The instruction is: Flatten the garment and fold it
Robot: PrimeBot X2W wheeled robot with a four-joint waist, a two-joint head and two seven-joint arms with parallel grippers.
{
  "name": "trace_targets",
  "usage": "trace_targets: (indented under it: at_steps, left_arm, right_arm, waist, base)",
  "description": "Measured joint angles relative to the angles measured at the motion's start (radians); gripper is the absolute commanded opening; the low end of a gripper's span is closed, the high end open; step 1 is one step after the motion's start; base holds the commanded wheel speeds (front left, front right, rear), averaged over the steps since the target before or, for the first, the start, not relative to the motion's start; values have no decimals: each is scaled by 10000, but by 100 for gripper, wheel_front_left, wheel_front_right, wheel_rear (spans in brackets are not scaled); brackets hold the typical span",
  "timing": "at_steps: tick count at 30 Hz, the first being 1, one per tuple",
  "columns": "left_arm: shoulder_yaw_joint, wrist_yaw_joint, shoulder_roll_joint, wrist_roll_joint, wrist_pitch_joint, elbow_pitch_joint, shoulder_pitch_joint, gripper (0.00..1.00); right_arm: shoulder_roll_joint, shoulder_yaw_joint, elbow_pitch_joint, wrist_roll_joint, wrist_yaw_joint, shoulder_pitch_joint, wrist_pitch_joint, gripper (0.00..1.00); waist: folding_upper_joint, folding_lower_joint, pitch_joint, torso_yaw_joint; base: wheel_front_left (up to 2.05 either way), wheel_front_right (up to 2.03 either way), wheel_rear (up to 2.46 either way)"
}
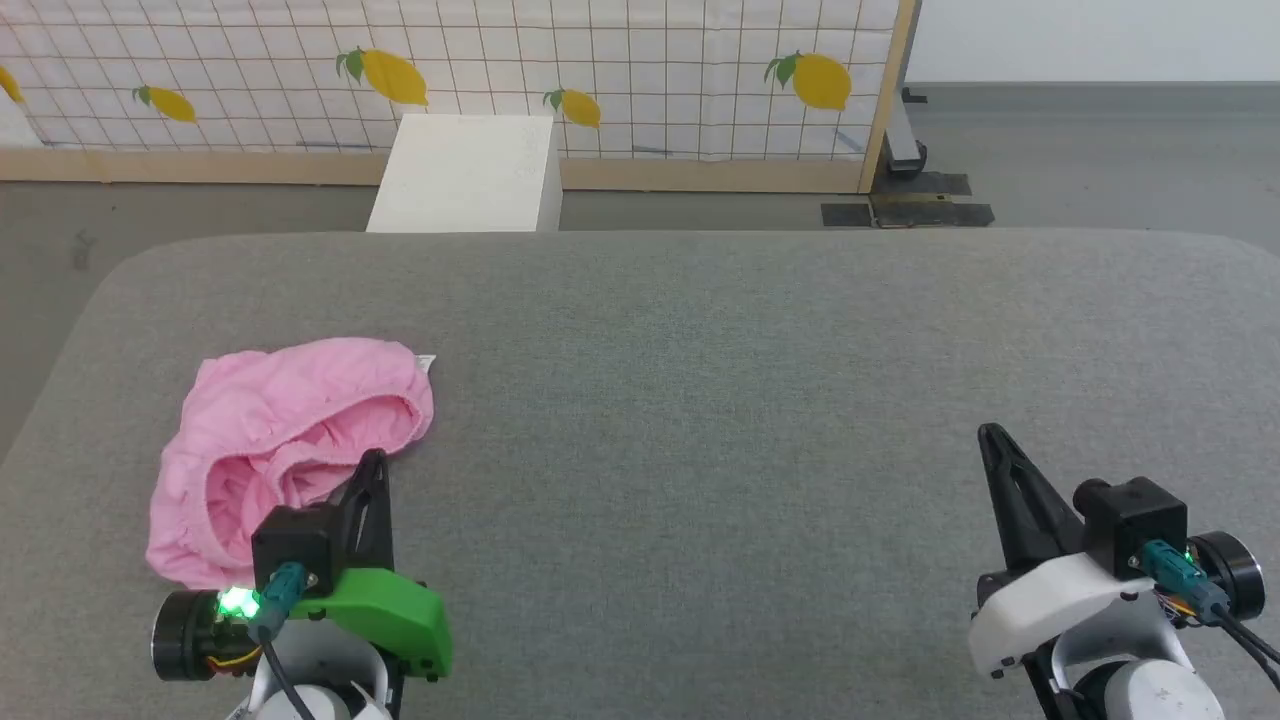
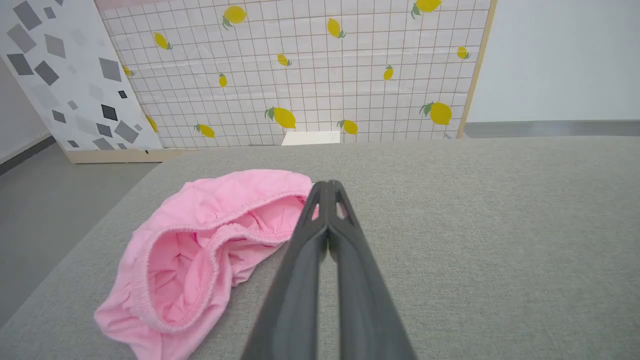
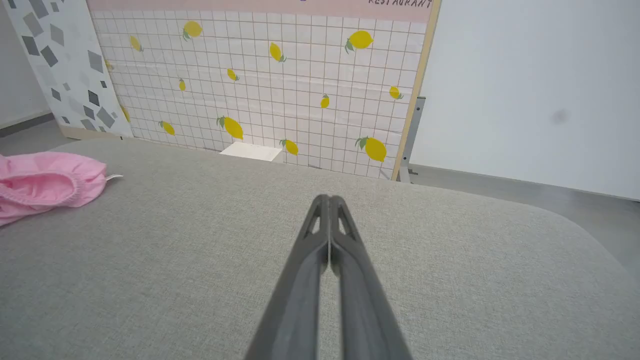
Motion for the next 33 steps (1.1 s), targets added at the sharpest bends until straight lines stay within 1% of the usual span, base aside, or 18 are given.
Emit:
trace_targets:
  at_steps: [31,32,33]
  left_arm:
    - [2,0,0,0,0,0,0,0]
    - [-4,0,2,-4,-2,2,-1,100]
    - [-13,0,4,-4,-2,2,-2,100]
  right_arm:
    - [0,0,0,0,2,0,0,0]
    - [0,-2,2,4,2,-1,0,100]
    - [0,-2,4,6,2,-1,0,100]
  waist:
    - [0,0,0,0]
    - [0,0,0,0]
    - [0,0,0,0]
  base:
    - [0,0,0]
    - [0,0,0]
    - [0,0,0]
